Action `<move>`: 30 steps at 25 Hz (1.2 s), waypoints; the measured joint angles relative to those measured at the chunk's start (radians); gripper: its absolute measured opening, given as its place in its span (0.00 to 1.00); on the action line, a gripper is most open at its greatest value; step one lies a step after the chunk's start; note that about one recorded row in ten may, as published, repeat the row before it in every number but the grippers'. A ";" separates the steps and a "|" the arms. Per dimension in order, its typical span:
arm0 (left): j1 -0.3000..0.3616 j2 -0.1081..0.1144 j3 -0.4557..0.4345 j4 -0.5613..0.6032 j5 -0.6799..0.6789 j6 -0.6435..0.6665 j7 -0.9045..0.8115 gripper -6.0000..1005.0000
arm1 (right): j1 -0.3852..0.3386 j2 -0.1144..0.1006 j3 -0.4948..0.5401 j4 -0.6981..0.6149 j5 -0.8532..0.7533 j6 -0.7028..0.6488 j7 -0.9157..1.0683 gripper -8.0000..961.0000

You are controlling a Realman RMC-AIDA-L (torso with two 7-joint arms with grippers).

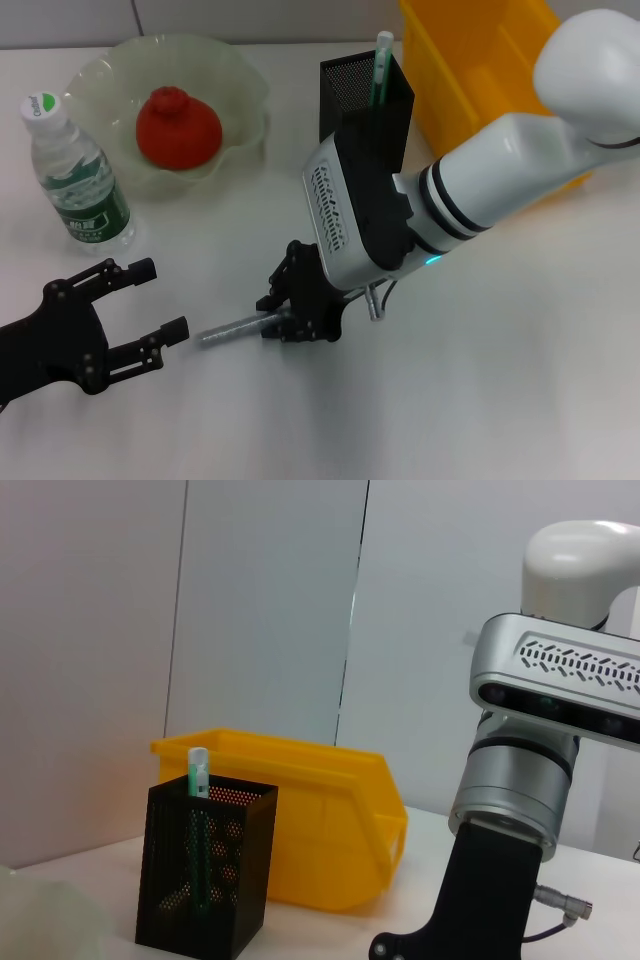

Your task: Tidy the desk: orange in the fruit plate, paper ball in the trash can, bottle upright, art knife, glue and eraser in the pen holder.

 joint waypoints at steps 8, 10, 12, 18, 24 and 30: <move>0.000 0.000 0.000 0.000 0.000 0.001 0.000 0.80 | -0.001 0.000 -0.015 -0.005 0.004 0.000 0.000 0.18; 0.000 0.000 0.000 0.000 0.000 0.002 0.000 0.80 | -0.007 0.000 -0.012 -0.014 0.005 -0.005 0.000 0.15; 0.000 0.000 0.000 0.000 0.000 0.002 0.000 0.80 | -0.010 0.000 -0.008 -0.018 0.005 -0.007 0.000 0.15; 0.001 0.001 -0.001 0.000 0.000 0.004 0.000 0.80 | -0.048 -0.004 0.053 -0.060 0.006 -0.041 0.000 0.15; 0.003 -0.001 -0.013 0.016 -0.007 0.041 0.005 0.80 | -0.098 -0.009 0.154 -0.078 0.000 -0.072 0.000 0.15; -0.005 -0.004 -0.043 0.020 -0.009 0.066 0.013 0.80 | -0.174 -0.009 0.272 -0.106 0.002 -0.076 -0.007 0.14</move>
